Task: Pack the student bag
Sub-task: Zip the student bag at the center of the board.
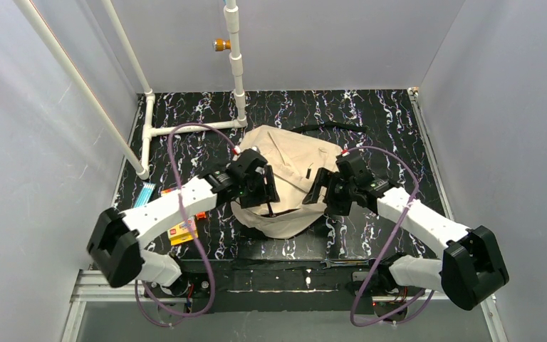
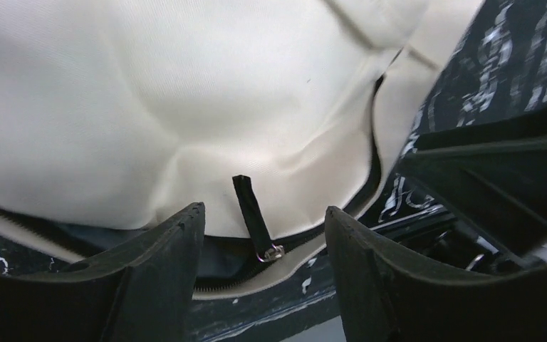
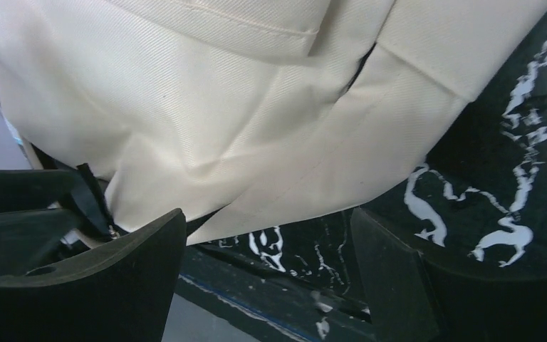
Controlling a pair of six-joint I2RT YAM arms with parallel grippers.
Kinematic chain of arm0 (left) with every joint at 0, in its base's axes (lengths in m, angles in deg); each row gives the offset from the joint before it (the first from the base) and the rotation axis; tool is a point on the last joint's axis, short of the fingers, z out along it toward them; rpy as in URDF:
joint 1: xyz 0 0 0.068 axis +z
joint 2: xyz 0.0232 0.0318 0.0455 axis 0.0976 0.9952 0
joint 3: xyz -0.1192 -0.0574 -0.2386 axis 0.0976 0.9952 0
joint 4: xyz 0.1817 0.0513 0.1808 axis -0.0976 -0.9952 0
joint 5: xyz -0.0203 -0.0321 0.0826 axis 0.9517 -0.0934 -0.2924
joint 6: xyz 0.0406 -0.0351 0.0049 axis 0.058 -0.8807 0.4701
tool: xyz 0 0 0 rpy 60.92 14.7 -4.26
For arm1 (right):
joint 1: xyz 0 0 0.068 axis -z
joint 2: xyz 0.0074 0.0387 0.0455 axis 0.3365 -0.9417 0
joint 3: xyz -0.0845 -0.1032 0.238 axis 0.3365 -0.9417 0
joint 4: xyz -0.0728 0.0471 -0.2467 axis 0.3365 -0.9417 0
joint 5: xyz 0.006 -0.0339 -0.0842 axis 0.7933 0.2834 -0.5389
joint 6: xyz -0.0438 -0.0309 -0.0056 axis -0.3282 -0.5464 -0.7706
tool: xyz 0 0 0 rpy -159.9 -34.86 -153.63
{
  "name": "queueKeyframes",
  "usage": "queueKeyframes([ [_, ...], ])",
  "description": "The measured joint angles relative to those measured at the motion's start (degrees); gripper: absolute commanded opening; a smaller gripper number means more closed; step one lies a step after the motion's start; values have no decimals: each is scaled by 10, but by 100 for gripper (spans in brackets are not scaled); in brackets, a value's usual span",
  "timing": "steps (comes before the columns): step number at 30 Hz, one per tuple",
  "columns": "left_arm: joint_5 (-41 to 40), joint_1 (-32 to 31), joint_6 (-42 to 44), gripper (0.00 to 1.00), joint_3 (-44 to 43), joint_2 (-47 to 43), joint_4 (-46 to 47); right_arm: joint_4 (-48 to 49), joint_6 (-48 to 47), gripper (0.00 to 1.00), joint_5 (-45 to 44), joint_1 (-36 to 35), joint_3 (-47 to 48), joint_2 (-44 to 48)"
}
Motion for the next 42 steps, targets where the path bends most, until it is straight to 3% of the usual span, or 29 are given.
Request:
queueKeyframes([
  [2,21,-2,0,54,-10,40,-11,2,28,93,-4,-12,0,1],
  [4,33,-4,0,39,-11,68,-24,5,55,93,-6,-25,0,4],
  [8,37,-7,4,28,-11,85,-38,27,95,93,-10,-48,-14,15],
  [12,33,-9,12,4,-11,85,-36,45,124,91,-10,-65,-31,17],
  [17,10,-26,35,0,4,57,10,68,168,91,-23,-88,-34,18],
  [21,-4,-57,55,0,67,-23,103,87,212,88,-40,-99,-37,29],
  [27,-7,-79,62,0,167,-109,232,130,282,57,-49,-112,-60,24],
  [30,-9,-89,63,0,187,-114,261,145,312,34,-50,-121,-78,18],
  [35,-14,-105,65,0,203,-119,286,158,353,24,-57,-126,-107,33],
  [37,-26,-107,64,0,220,-134,290,183,363,5,-59,-126,-136,51],
  [42,-78,-111,52,0,266,-200,278,289,398,1,-48,-127,-233,90],
])
